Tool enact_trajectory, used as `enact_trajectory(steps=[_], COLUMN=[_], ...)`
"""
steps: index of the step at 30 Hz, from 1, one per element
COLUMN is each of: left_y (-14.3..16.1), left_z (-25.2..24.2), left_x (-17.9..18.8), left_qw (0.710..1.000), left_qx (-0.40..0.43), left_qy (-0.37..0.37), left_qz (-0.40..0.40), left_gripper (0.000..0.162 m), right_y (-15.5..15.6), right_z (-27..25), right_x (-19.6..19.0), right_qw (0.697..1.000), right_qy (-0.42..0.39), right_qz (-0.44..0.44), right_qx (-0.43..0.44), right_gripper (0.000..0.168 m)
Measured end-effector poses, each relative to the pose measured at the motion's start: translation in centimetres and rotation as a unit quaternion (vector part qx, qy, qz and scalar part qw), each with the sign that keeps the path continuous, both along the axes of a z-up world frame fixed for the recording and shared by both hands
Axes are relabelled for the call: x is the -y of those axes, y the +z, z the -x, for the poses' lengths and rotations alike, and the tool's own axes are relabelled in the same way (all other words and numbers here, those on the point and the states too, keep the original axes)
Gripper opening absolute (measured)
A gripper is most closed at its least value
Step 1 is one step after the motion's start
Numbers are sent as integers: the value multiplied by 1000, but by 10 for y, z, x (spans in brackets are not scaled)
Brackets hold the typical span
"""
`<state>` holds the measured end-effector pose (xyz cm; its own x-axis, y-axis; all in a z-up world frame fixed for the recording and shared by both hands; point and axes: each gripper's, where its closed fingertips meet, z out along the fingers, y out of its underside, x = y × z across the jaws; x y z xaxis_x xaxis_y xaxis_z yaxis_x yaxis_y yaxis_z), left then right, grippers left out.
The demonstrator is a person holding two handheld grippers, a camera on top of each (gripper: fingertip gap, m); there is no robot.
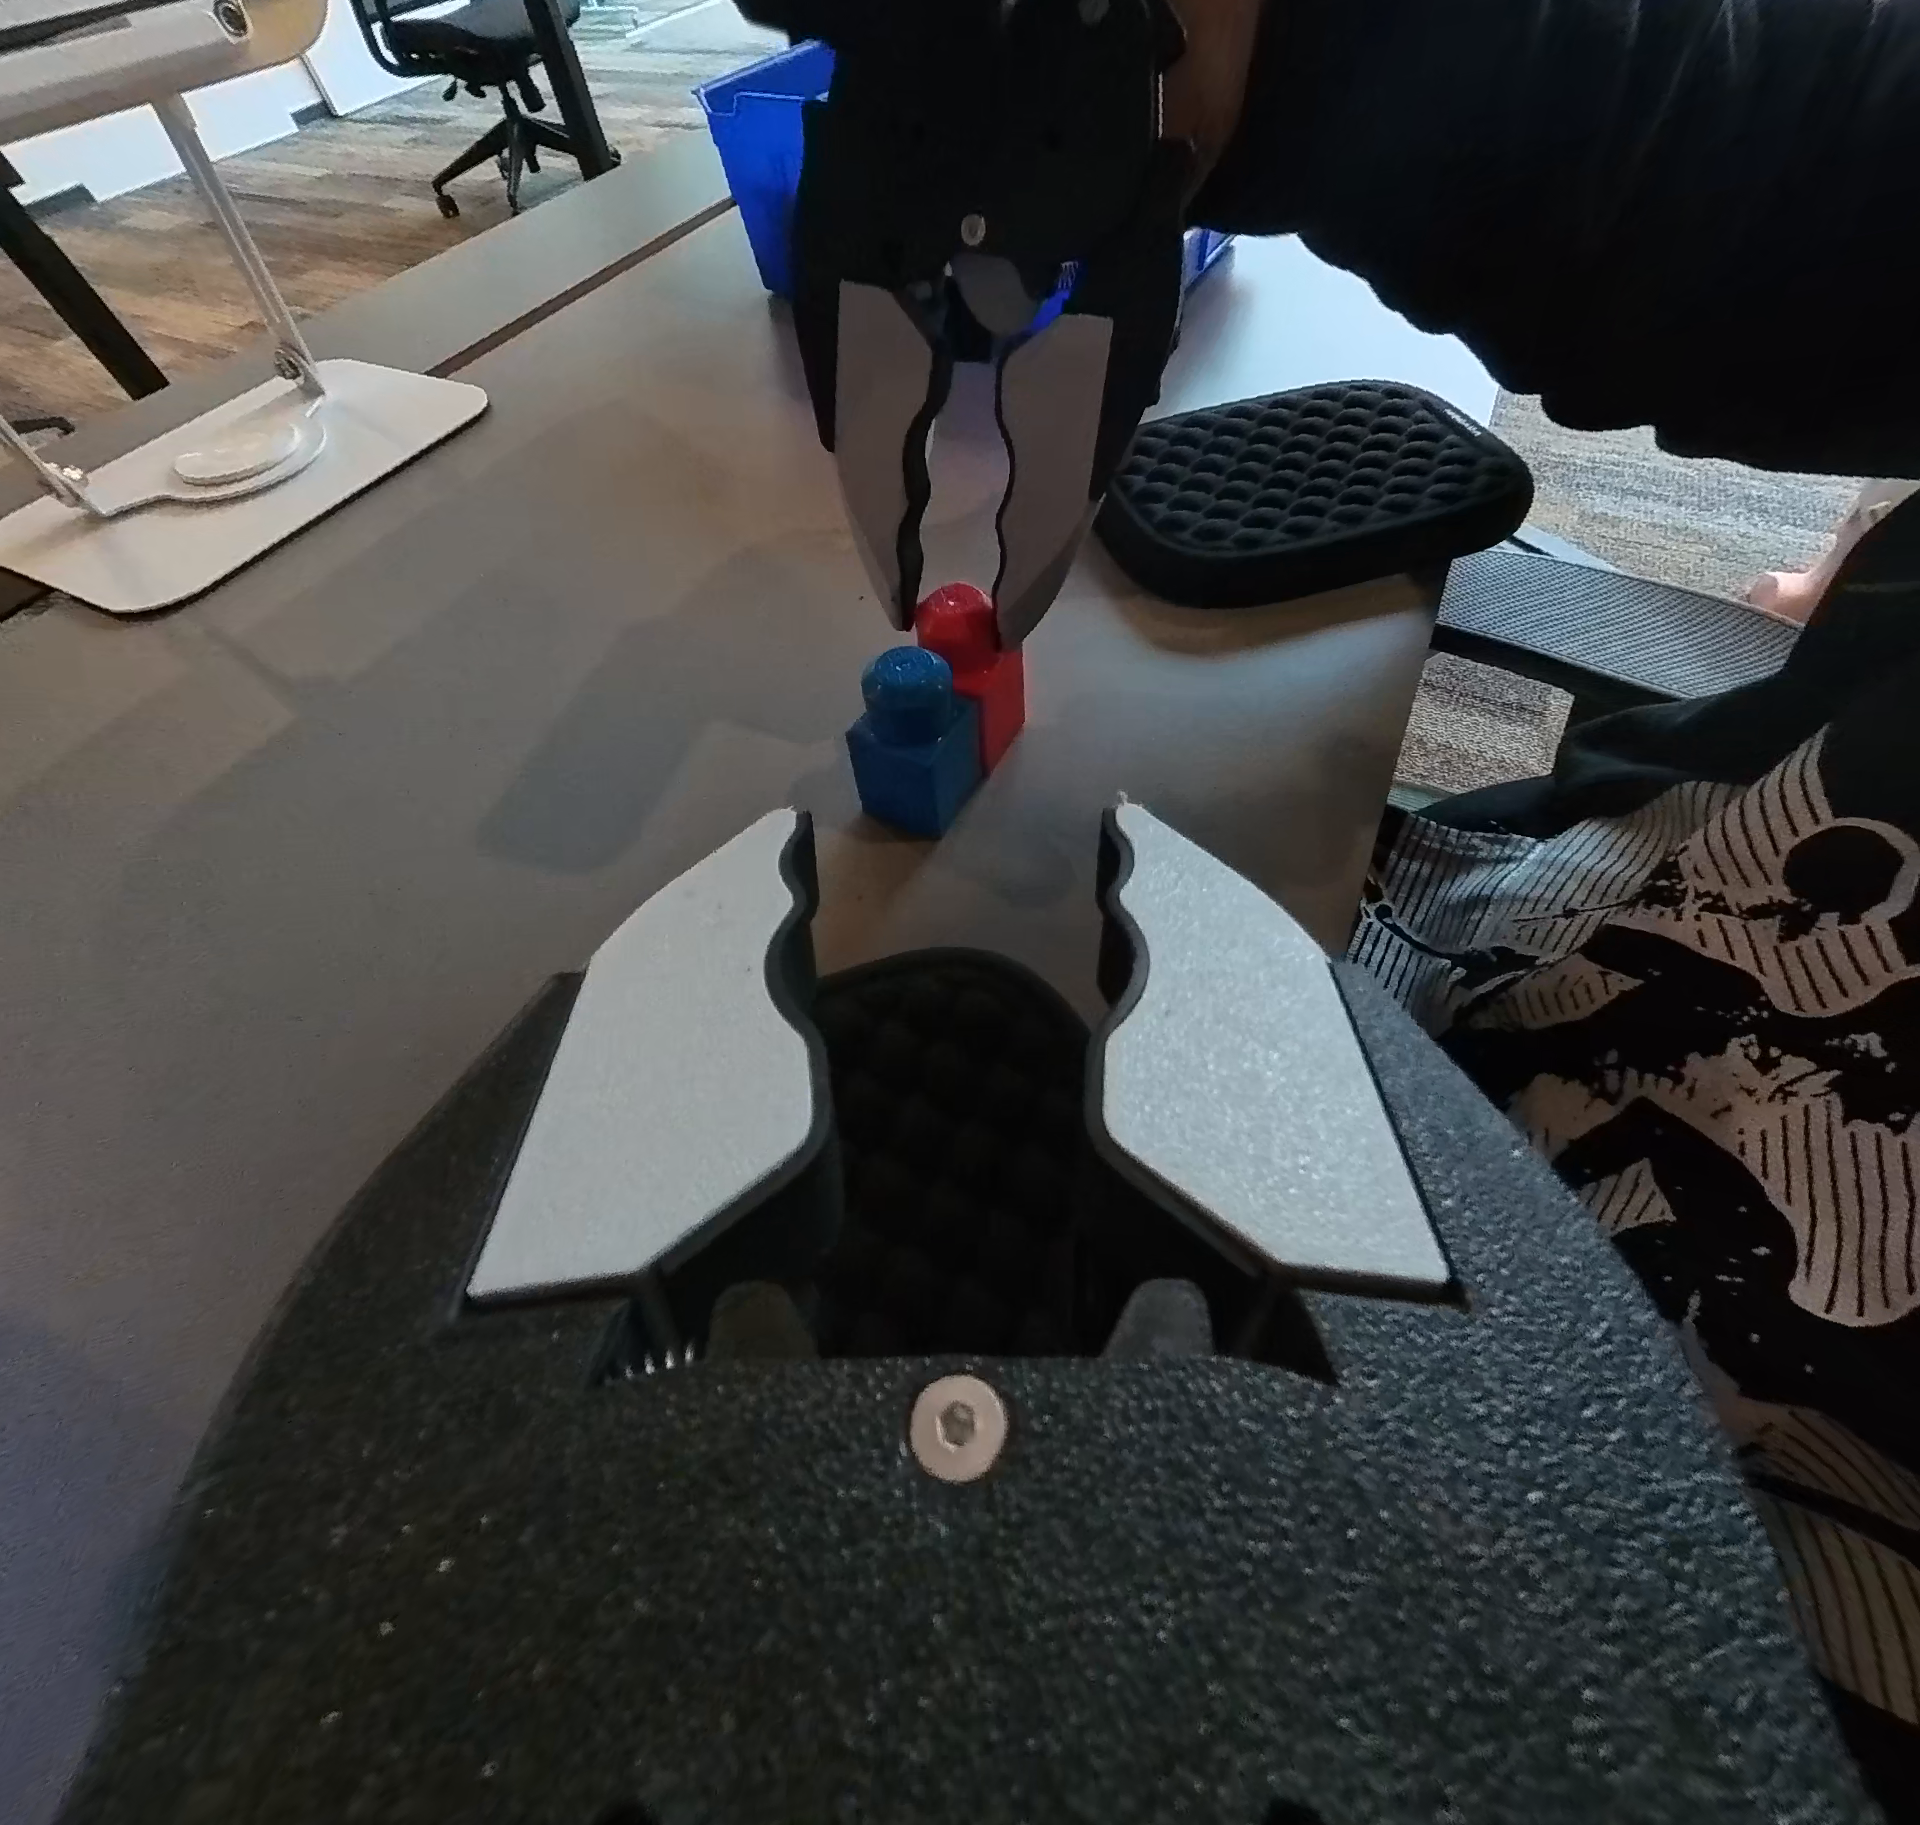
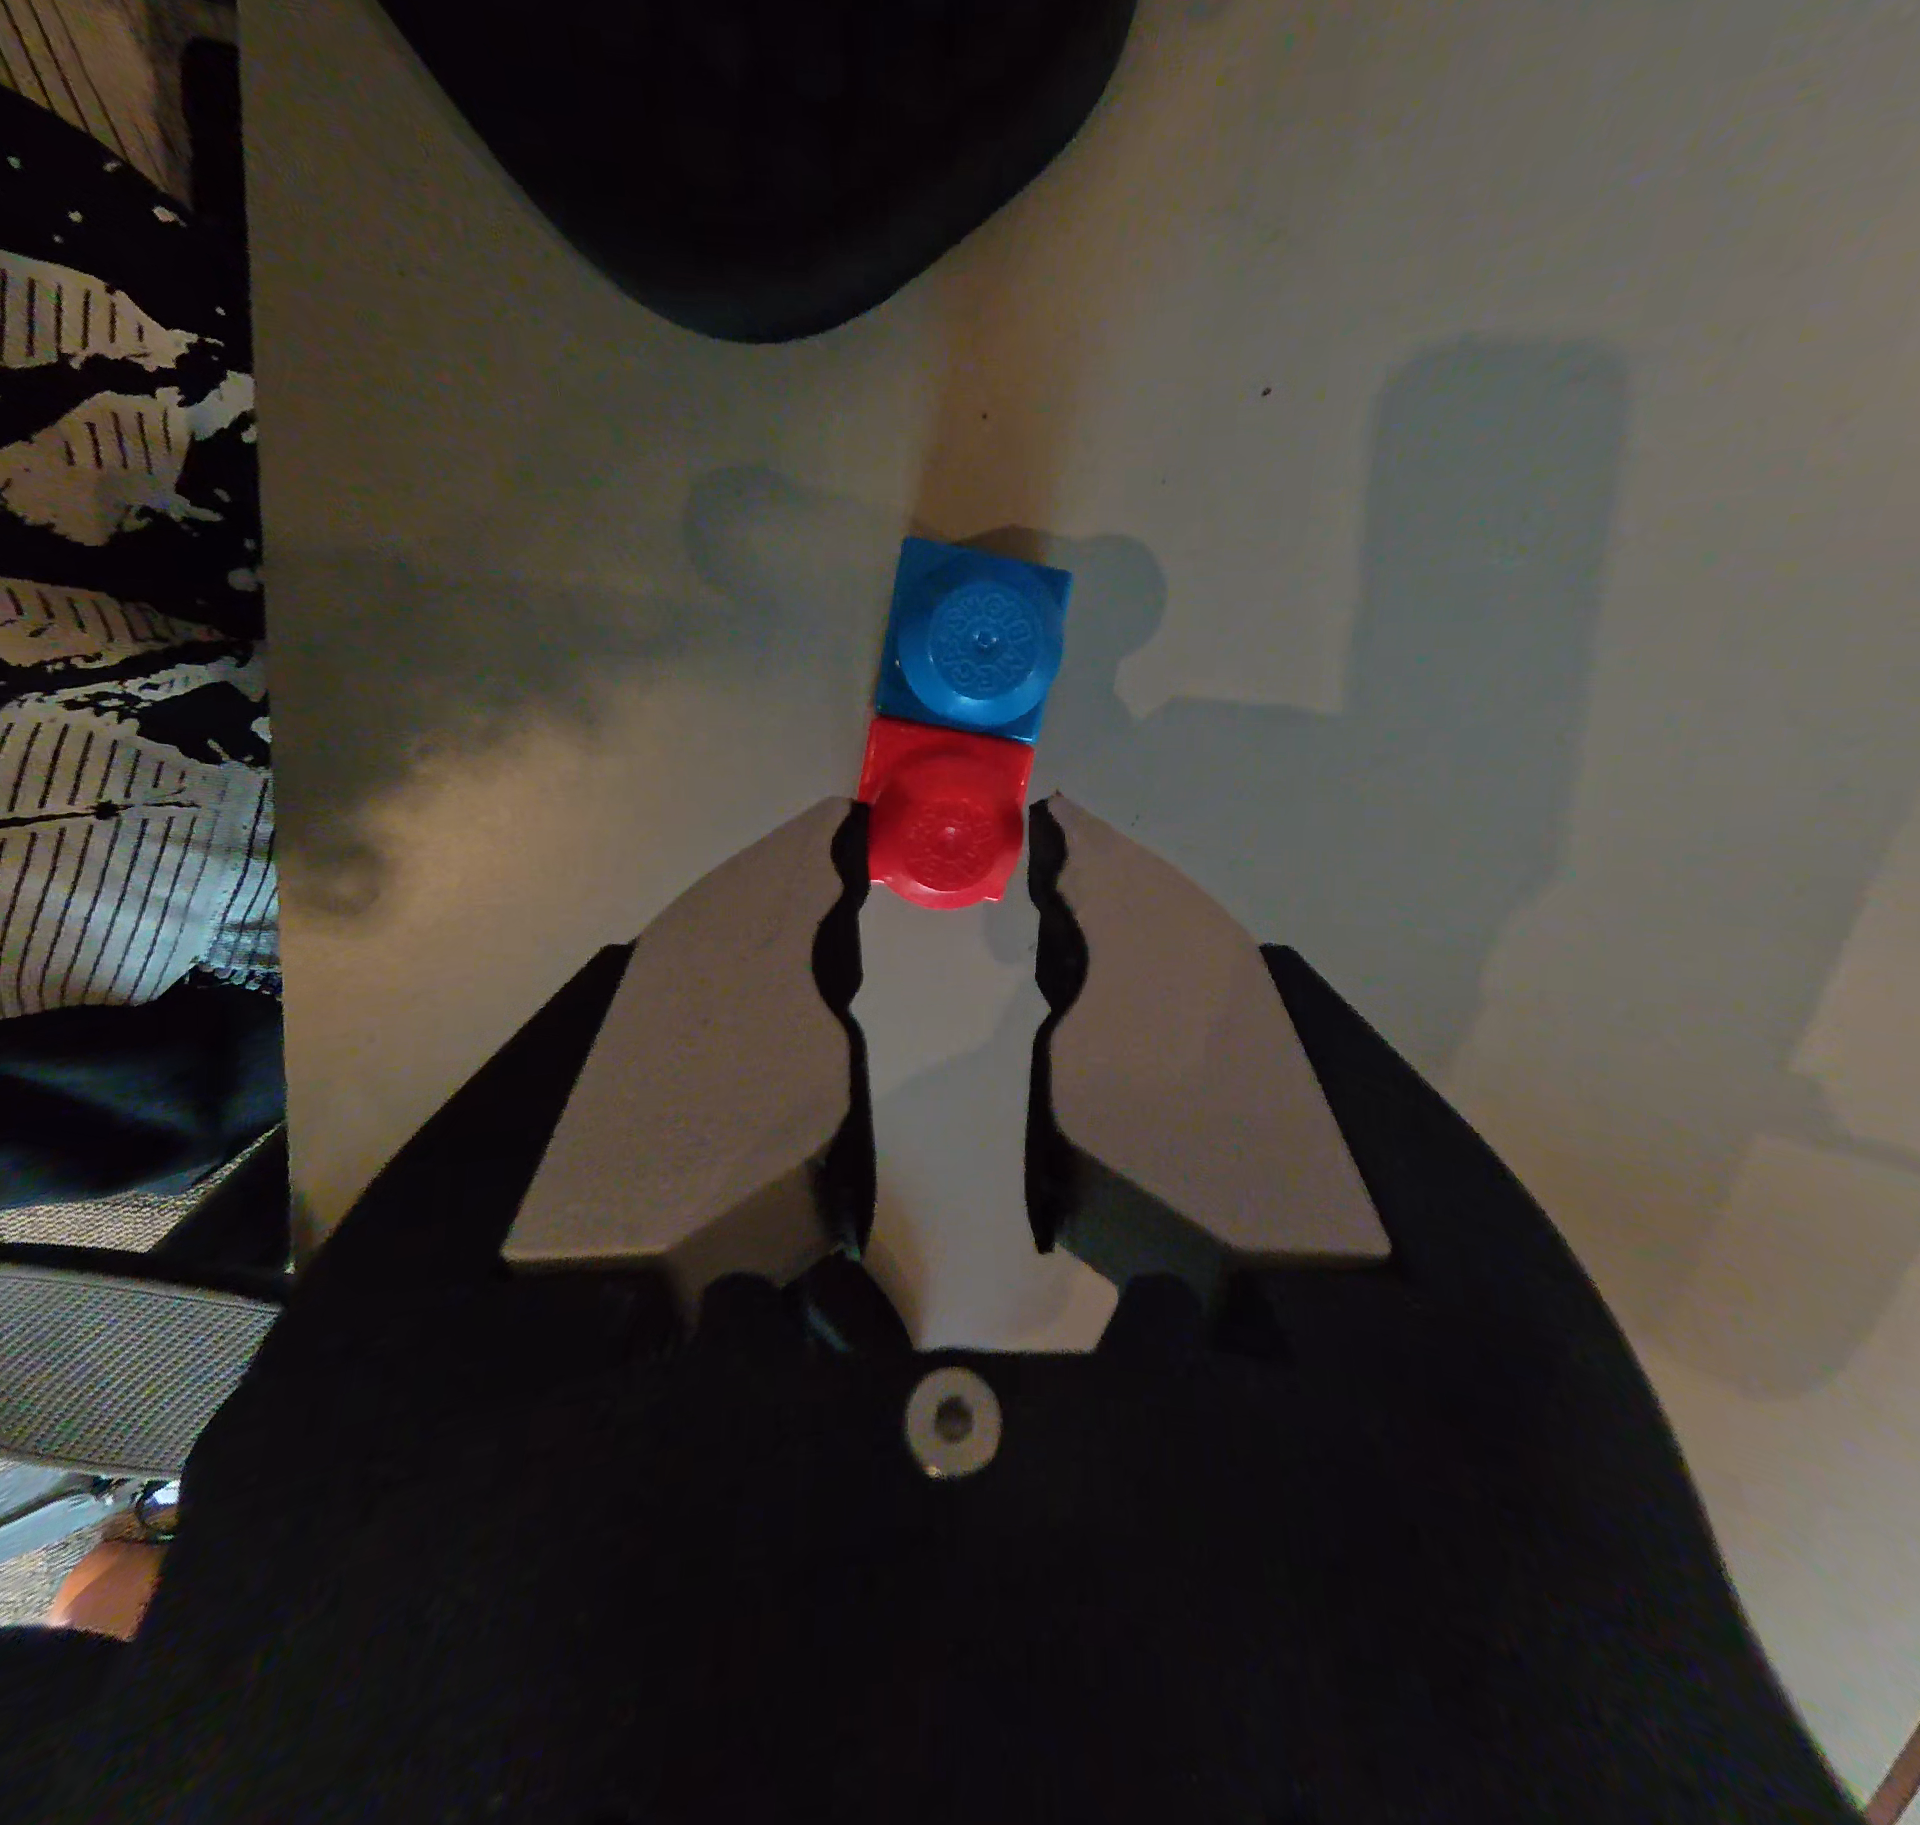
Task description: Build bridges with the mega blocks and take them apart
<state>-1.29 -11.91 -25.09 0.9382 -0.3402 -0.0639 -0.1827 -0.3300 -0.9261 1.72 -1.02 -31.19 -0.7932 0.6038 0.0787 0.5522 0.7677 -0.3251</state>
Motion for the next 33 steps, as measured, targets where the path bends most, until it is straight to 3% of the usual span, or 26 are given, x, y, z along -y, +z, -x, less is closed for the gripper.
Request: enact_trajectory(steps=[11,18,25,30,33], left_y=[-3,6,31,37,33], left_z=[1,28,126,238,293], left_x=[0,12,59,109,134], left_qw=[1000,998,977,925,894], left_qx=[-13,-13,-52,-39,-22], left_qy=[6,56,208,370,431], left_qz=[5,-2,7,74,116], left_gripper=[51,52,53,51,49], right_y=[4,41,70,74,74], right_z=[1,-9,-46,-74,-86], right_x=[2,6,2,-11,-16], right_qw=[1000,997,984,976,974], right_qy=[-3,-16,-49,-86,-98], right_qz=[5,34,67,65,64], right_qx=[-7,-74,-157,-188,-196], right_gripper=[36,46,50,51,51])
